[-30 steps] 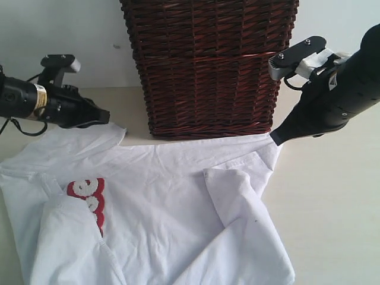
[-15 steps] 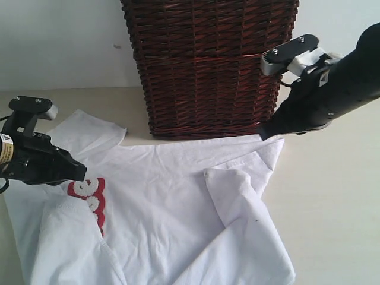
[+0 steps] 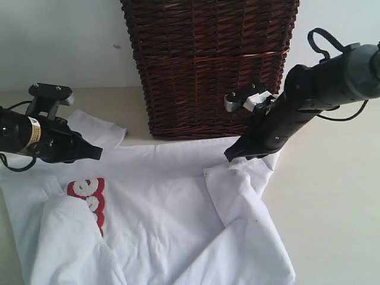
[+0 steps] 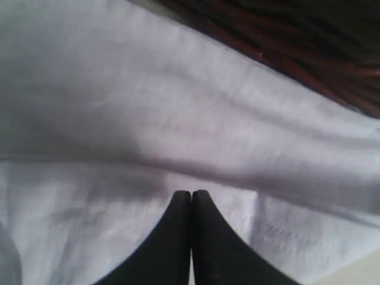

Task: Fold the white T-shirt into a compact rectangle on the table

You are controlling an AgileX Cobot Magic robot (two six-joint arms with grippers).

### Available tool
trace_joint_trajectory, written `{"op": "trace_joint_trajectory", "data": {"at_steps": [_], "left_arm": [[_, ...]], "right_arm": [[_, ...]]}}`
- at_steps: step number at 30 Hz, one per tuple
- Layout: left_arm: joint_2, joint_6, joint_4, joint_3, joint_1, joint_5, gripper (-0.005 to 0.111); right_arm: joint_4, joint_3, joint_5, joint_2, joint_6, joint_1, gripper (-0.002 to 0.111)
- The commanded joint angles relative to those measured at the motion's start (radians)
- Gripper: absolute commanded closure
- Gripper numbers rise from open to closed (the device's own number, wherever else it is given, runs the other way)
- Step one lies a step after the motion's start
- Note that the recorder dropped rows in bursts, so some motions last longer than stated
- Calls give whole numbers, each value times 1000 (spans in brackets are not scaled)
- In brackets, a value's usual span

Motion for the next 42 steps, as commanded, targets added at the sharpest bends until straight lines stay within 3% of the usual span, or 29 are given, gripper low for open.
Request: {"op": "trace_joint_trajectory", "data": {"at_steps": [1, 6, 15, 19, 24, 25, 28, 29, 31, 33, 35, 39, 42], "left_arm": [[100, -4, -7, -77, 1, 1, 99], [127, 12, -7, -157, 5, 10, 99], [127, 40, -7, -196, 7, 11, 103], [127, 47, -7, -197, 7, 2, 103], [127, 47, -7, -195, 7, 0, 100], [127, 47, -7, -195, 7, -1, 96], [125, 47, -7, -195, 7, -7, 90], [125, 47, -7, -195, 7, -10, 90], [125, 47, -7, -195, 7, -33, 90], [125, 47, -7, -195, 7, -59, 90], [125, 47, -7, -195, 7, -68, 90], [125, 47, -7, -195, 7, -71, 90], [125, 47, -7, -195, 7, -71, 90]], "right_arm": [[-174, -61, 49, 55, 143, -2, 108], [-539, -106, 122, 107, 447, -17, 108], [-567, -193, 181, 155, 502, -85, 108], [-425, -204, 215, 105, 385, -96, 108], [-13, -184, 298, -21, 12, -94, 106], [145, -131, 317, -77, -143, -90, 100], [322, -13, 301, -152, -373, -47, 80], [324, 26, 265, -152, -369, -10, 68], [200, 48, 206, -121, -200, 30, 59], [-42, 48, 206, -88, 107, 46, 61], [-258, 48, 261, -76, 368, 48, 74], [-294, 48, 360, -108, 326, 55, 108], [-276, 50, 396, -137, 320, 55, 108]]}}
